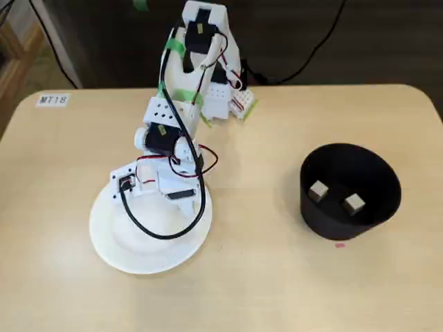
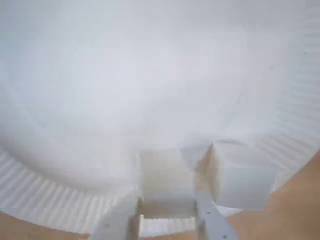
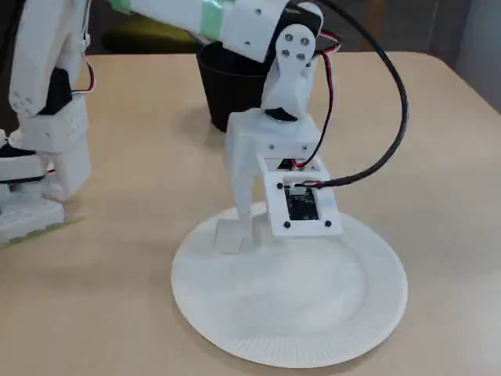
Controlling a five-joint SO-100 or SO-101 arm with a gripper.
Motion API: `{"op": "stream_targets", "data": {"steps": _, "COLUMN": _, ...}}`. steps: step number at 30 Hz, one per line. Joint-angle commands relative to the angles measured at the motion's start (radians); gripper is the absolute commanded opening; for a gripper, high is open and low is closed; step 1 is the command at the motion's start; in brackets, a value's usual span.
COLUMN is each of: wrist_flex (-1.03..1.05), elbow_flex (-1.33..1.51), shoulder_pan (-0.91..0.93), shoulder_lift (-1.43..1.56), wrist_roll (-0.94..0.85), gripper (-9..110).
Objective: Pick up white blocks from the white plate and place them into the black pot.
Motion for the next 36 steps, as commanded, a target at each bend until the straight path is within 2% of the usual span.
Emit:
{"op": "stream_targets", "data": {"steps": 1, "wrist_flex": -0.074, "elbow_flex": -0.028, "shoulder_pan": 0.005, "shoulder_lift": 0.011, "wrist_roll": 0.012, "gripper": -1}}
{"op": "stream_targets", "data": {"steps": 8, "wrist_flex": -0.253, "elbow_flex": -0.020, "shoulder_pan": 0.000, "shoulder_lift": 0.112, "wrist_roll": 0.023, "gripper": -2}}
{"op": "stream_targets", "data": {"steps": 14, "wrist_flex": -0.595, "elbow_flex": 0.115, "shoulder_pan": -0.025, "shoulder_lift": 0.411, "wrist_roll": 0.114, "gripper": -2}}
{"op": "stream_targets", "data": {"steps": 17, "wrist_flex": -0.612, "elbow_flex": 0.118, "shoulder_pan": -0.066, "shoulder_lift": 0.551, "wrist_roll": 0.158, "gripper": -2}}
{"op": "stream_targets", "data": {"steps": 22, "wrist_flex": -0.558, "elbow_flex": 0.132, "shoulder_pan": -0.314, "shoulder_lift": 0.785, "wrist_roll": 0.253, "gripper": -2}}
{"op": "stream_targets", "data": {"steps": 29, "wrist_flex": -0.546, "elbow_flex": 0.342, "shoulder_pan": -0.764, "shoulder_lift": 1.078, "wrist_roll": 0.569, "gripper": -2}}
{"op": "stream_targets", "data": {"steps": 33, "wrist_flex": -0.549, "elbow_flex": 0.522, "shoulder_pan": -0.914, "shoulder_lift": 1.138, "wrist_roll": 0.634, "gripper": -2}}
{"op": "stream_targets", "data": {"steps": 36, "wrist_flex": -0.626, "elbow_flex": 0.653, "shoulder_pan": -0.982, "shoulder_lift": 1.143, "wrist_roll": 0.653, "gripper": -2}}
